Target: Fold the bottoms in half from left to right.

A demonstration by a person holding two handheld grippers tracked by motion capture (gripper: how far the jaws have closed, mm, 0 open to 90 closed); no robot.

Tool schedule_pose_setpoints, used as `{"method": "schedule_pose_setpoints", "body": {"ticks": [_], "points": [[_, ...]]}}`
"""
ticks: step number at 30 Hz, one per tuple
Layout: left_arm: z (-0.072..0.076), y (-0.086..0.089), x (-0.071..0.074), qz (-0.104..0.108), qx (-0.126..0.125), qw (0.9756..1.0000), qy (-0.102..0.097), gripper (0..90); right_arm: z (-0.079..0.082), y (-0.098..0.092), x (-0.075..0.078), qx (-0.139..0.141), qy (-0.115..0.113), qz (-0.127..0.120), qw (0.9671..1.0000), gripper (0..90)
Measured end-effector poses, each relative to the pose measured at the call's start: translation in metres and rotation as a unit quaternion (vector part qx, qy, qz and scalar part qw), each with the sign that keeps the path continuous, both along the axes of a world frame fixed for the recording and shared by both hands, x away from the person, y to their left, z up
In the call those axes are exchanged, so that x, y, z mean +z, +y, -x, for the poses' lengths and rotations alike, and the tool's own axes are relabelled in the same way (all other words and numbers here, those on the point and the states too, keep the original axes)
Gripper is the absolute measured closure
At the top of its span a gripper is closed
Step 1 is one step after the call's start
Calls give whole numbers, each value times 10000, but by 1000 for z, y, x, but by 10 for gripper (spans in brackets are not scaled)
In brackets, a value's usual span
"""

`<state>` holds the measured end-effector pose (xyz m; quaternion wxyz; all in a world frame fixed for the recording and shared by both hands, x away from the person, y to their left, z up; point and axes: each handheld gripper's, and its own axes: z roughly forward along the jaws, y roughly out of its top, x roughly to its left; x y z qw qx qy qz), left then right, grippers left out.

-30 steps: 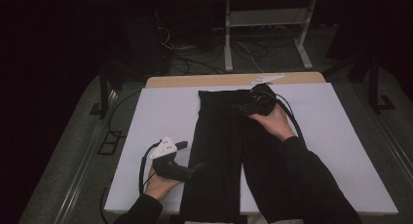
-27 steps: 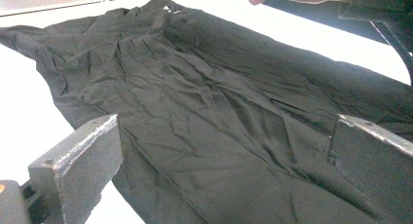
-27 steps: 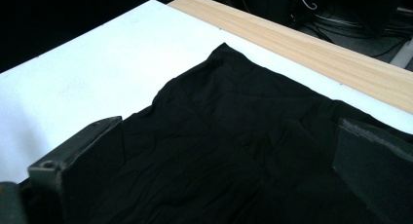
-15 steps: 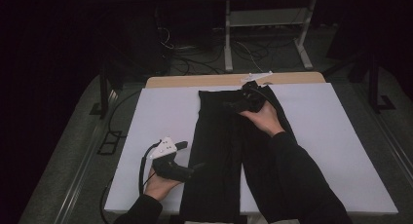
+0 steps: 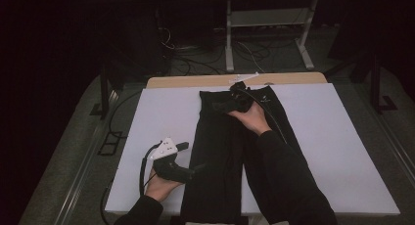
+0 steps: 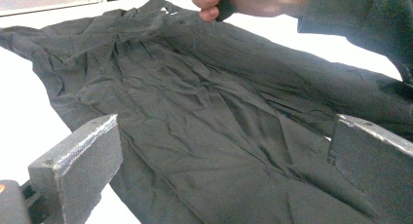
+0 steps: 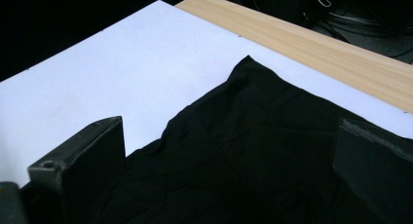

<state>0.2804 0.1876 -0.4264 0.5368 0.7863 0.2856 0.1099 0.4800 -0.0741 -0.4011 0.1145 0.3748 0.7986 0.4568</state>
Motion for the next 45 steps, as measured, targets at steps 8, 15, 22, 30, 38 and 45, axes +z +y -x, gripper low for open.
{"method": "schedule_pose_setpoints", "body": {"ticks": [8,15,22,30,38,45], "points": [[0,0,0,22,1,10000,8,0,-4,17,-6,-19,49,73,10000,0],[0,1,0,36,7,10000,14,0,-7,29,-8,-9,-20,139,9999,0],[0,1,0,43,-8,10000,17,0,-10,39,-12,-41,-5,110,9999,0],[0,1,0,61,-2,10000,22,0,-20,49,-19,-140,76,200,9997,0],[0,1,0,66,3,10000,25,0,-30,60,-23,-197,77,313,9993,0],[0,1,0,95,-21,9999,32,0,-36,68,-32,-278,53,462,9985,66]]}}
